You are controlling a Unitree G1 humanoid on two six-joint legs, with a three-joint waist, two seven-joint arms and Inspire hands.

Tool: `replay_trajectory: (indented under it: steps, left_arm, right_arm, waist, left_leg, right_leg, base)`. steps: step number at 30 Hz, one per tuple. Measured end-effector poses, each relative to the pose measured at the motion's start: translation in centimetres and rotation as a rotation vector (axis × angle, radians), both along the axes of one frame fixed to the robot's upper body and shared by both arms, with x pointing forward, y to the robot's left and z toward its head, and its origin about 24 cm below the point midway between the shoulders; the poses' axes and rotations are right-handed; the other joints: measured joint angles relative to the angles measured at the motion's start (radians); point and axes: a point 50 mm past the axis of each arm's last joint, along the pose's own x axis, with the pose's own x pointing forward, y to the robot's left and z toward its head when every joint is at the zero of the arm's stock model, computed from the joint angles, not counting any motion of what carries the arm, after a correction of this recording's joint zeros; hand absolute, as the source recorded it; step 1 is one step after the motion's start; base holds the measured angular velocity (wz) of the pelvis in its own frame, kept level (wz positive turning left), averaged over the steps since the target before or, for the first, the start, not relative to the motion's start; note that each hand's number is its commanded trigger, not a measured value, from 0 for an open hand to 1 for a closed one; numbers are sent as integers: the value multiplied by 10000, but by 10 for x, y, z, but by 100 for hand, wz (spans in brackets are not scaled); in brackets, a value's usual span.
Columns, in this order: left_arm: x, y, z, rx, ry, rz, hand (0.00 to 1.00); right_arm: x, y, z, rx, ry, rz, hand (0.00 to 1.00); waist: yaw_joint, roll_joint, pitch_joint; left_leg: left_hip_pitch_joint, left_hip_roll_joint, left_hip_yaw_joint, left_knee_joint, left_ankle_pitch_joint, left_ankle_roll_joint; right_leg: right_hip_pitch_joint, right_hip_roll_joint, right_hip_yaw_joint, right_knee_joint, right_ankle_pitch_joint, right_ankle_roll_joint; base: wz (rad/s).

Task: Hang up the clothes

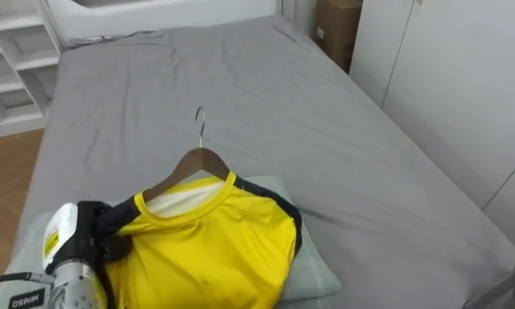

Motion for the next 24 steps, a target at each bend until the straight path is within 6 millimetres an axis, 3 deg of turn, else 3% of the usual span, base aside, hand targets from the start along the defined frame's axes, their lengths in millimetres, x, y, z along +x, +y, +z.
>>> replay_trajectory:
  steps: [4,11,24]
  left_arm:
    - [2,-3,6,7,-615,6,100]
    - [6,-7,34,-100,-3157,417,100]
    - [9,-8,47,-449,-3938,649,100]
  right_arm:
    - [-5,-1,0,15,63,-142,0]
    - [-12,-4,0,-76,349,27,0]
    - [-21,-3,-1,359,856,29,0]
  waist:
    - [-12,30,9]
    - [46,151,30]
    - [271,102,7]
  left_leg:
    - [169,10,-78,-37,0,0]
    - [585,-41,-35,-253,0,0]
    - [664,-51,-10,-204,4,-6]
  right_leg:
    - [153,2,-59,5,3,-4]
    - [497,-5,-35,-29,-31,49]
    - [691,-3,-9,-253,-50,62]
  base:
    - [5]
    - [0]
    - [-1]
